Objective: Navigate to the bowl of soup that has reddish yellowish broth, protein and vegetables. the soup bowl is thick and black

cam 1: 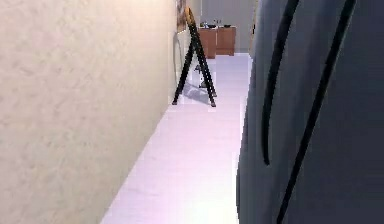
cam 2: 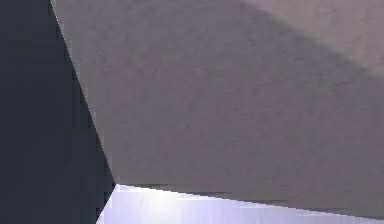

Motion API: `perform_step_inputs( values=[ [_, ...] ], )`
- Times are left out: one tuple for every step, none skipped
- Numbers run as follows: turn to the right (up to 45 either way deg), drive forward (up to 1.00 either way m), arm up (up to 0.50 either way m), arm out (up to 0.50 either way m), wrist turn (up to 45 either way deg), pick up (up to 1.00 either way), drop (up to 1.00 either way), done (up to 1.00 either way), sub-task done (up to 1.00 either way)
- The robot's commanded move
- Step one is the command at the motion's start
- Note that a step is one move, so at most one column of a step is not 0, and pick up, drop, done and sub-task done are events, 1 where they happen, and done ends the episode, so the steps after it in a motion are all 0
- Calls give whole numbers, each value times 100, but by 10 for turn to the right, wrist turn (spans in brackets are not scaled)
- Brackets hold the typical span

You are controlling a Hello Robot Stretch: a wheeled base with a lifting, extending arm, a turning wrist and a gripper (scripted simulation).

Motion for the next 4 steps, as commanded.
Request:
perform_step_inputs(
  values=[
    [-30,0,0,0,0,0,0,0,0],
    [0,60,0,0,0,0,0,0,0],
    [90,0,0,0,0,0,0,0,0],
    [0,100,0,0,0,0,0,0,0]
  ],
)
